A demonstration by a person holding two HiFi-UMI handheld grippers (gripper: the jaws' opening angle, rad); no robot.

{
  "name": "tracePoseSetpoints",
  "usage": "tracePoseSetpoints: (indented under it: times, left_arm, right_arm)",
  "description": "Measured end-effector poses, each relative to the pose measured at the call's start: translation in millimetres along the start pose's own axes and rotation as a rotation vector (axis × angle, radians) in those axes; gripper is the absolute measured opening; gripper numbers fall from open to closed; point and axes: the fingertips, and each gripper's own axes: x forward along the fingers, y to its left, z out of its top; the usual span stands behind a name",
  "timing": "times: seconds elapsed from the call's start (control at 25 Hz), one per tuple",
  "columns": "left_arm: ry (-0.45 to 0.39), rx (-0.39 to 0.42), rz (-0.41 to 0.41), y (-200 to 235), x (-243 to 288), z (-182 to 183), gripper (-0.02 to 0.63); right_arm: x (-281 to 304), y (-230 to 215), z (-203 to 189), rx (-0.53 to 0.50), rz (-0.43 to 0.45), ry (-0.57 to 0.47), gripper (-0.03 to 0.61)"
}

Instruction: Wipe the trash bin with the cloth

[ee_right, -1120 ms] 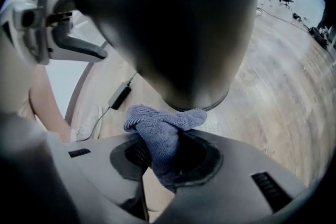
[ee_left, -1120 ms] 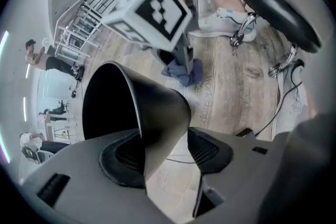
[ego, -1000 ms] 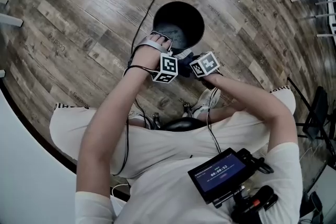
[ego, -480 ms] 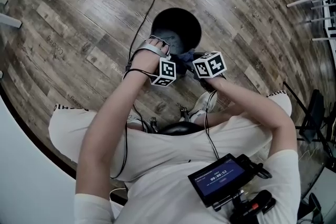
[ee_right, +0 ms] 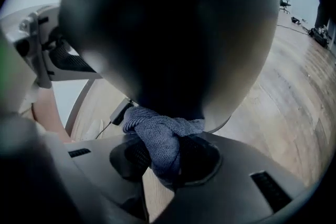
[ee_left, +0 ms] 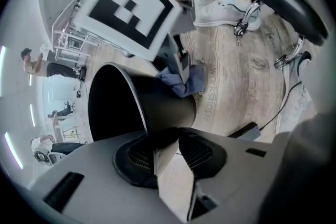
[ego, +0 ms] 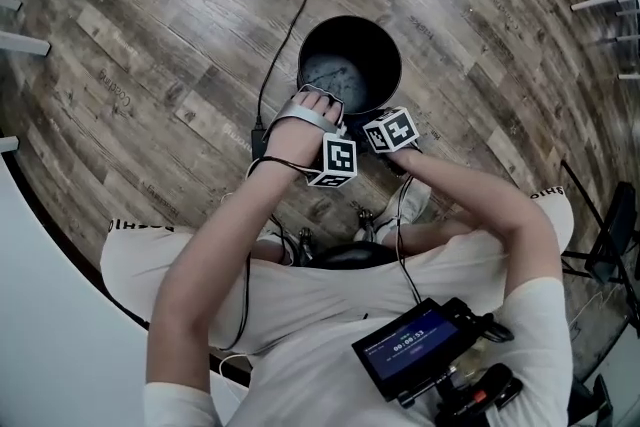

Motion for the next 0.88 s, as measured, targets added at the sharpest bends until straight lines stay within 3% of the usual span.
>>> tracePoseSetpoints:
  times: [0.2, 0.4, 0.48, 0.72, 0.88]
  left_arm:
    - [0.008, -0.038, -0.015, 0, -1, 7, 0.127]
    - [0.000, -0.070, -0.023, 2, -2, 17, 0.126]
    - [-0.003, -0.100, -0.031, 1, -3, 20, 0.126]
    - [-0.081, -0.176, -0.058, 1, -4, 28, 0.132]
    - [-0.088, -0.136, -0.066, 3, -9, 13, 0.224]
  right_arm:
    - [49, -13, -20, 0.064, 0.062, -0.049, 0.098]
    - [79, -36, -40, -0.004, -0.012, 0.025, 0.098]
    - [84, -41, -44, 0.021, -0.023, 0.041, 0.097]
    - [66, -40, -52, 0.145, -0.055, 0.043, 0.097]
    - [28, -16, -48, 0.113, -0.018, 0.062, 0.097]
